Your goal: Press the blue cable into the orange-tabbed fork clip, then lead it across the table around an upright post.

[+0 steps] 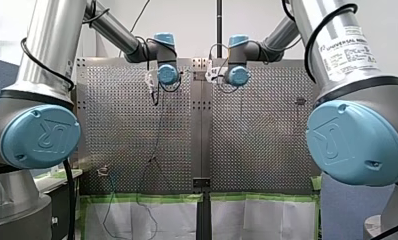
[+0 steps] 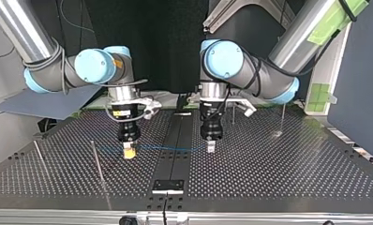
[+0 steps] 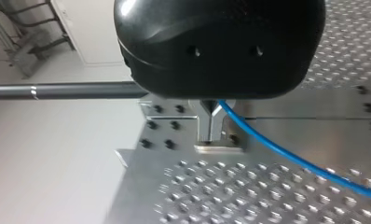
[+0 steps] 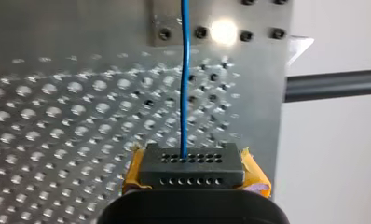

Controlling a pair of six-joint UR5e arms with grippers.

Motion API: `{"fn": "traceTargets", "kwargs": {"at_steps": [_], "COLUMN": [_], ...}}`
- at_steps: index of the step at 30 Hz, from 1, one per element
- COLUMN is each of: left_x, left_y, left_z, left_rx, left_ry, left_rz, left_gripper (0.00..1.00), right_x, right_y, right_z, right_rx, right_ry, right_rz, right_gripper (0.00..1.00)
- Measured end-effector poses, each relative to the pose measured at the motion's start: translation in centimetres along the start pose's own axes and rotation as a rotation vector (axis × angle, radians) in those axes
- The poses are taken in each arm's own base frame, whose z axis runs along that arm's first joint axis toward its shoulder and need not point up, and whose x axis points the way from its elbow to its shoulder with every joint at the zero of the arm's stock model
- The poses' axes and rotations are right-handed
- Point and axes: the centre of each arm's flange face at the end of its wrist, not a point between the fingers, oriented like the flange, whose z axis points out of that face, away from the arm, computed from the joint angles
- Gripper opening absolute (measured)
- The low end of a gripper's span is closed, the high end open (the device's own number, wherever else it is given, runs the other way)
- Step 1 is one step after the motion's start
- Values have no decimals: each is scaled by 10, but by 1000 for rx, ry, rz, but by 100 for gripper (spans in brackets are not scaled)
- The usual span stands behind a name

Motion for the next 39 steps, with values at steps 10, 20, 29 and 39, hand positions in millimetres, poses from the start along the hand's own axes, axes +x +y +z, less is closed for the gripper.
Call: {"fn": "traceTargets", "kwargs": {"at_steps": [10,20,29,39], "left_x": [-11,-21,-35,-45], "left_y": [-11,-24,-51,-75], "left_z": [6,22,38,48], "left_rx": [69,138,212,258], "left_ry": [-13,-17,-17,-13], "left_rz": [-38,-104,-205,-271], "left_gripper": [0,0,0,0], "right_x": [48,68,74,75], "right_y": [12,26,43,67], "right_z": [1,2,3,5], "right_rx": [-43,-86,-116,-159], "right_ry": [68,83,84,72], "right_rz": [4,2,-9,-14], "right_gripper": [0,0,0,0]}}
